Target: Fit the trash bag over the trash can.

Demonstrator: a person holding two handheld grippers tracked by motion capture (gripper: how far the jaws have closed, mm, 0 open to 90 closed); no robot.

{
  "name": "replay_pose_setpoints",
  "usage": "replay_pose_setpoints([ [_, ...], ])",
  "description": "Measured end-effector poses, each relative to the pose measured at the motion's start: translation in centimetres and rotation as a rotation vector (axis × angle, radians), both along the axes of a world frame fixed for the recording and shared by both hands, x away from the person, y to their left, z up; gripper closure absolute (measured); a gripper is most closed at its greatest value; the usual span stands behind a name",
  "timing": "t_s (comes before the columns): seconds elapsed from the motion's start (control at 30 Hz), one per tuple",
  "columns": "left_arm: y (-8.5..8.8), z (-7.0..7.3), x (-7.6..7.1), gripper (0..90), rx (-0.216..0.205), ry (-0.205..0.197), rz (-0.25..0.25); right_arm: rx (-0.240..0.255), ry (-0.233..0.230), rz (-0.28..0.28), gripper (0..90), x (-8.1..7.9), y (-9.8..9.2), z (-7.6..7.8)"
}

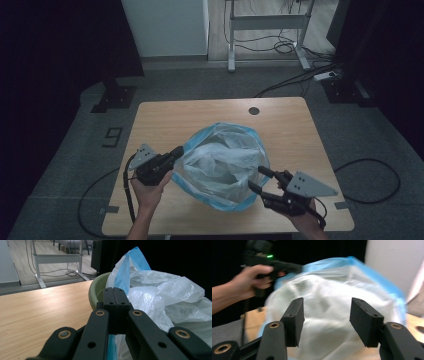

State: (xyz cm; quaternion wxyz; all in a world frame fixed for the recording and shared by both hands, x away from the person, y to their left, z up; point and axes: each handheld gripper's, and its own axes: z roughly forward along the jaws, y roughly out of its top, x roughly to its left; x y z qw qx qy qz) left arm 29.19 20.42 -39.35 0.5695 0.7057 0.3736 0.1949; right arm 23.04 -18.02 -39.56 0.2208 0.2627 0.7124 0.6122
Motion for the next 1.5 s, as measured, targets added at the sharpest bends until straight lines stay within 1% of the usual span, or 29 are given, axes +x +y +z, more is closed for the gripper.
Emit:
replay_pose_setpoints([
  [0.1, 0.0, 0.0, 0.0, 90.0, -0.002, -0.005, 0.000, -0.007, 0.005, -0.038, 43.2, 1.9, -0.3, 0.4],
  [0.2, 0.1, -0.1, 0.0, 90.0, -0.003, -0.007, 0.000, -0.007, 0.012, -0.069, 43.1, 3.5, -0.6, 0.5],
  [0.3, 0.2, -0.1, 0.0, 90.0, -0.006, -0.007, 0.002, -0.001, 0.026, -0.099, 43.4, 4.9, -1.0, 0.3],
  [0.4, 0.4, -0.2, 0.0, 90.0, -0.010, -0.006, 0.003, -0.008, 0.029, -0.137, 44.2, 6.2, -1.5, 0.0],
  [0.5, 0.4, -0.3, -0.1, 90.0, -0.009, -0.010, 0.000, -0.007, 0.043, -0.161, 44.2, 7.4, -1.9, -0.3],
  [0.6, 0.2, -0.3, 0.0, 90.0, -0.010, -0.010, -0.004, 0.002, 0.049, -0.168, 44.3, 8.5, -2.1, -0.4],
  [0.67, 0.1, -0.3, 0.1, 90.0, -0.011, -0.008, -0.006, 0.012, 0.056, -0.161, 44.4, 9.2, -2.0, -0.4],
  [0.8, -0.2, -0.4, 0.3, 90.0, -0.012, -0.004, -0.011, 0.007, 0.063, -0.146, 44.9, 10.6, -1.6, -0.3],
  [0.9, -0.4, -0.5, 0.5, 90.0, -0.014, -0.004, -0.015, 0.009, 0.074, -0.146, 45.2, 11.5, -1.4, -0.2],
  [1.0, -0.4, -0.5, 0.5, 89.9, -0.015, -0.005, -0.016, 0.009, 0.075, -0.151, 45.4, 11.7, -1.3, -0.2],
  [1.07, -0.3, -0.5, 0.7, 90.0, -0.016, -0.005, -0.012, -0.002, 0.086, -0.155, 45.5, 11.8, -1.4, -0.4],
  [1.23, -0.2, -0.7, 1.1, 89.9, -0.028, 0.004, -0.008, 0.005, 0.110, -0.155, 48.0, 11.8, -1.7, -0.9],
  [1.27, -0.2, -0.7, 1.1, 89.9, -0.029, 0.003, -0.006, 0.005, 0.110, -0.162, 48.3, 11.6, -1.9, -1.0],
  [1.3, -0.2, -0.7, 1.1, 89.9, -0.032, 0.004, -0.005, 0.016, 0.107, -0.163, 49.1, 11.3, -2.1, -1.0],
  [1.37, -0.1, -0.8, 1.1, 89.8, -0.027, 0.005, -0.006, 0.033, 0.100, -0.148, 49.7, 10.6, -2.7, -1.1],
  [1.4, -0.1, -0.8, 1.1, 89.8, -0.027, 0.007, -0.006, 0.035, 0.093, -0.142, 49.8, 10.1, -3.1, -1.1],
  [1.5, 0.1, -0.9, 1.2, 89.7, -0.031, 0.011, -0.005, 0.036, 0.097, -0.124, 49.2, 8.9, -3.9, -1.6],
])
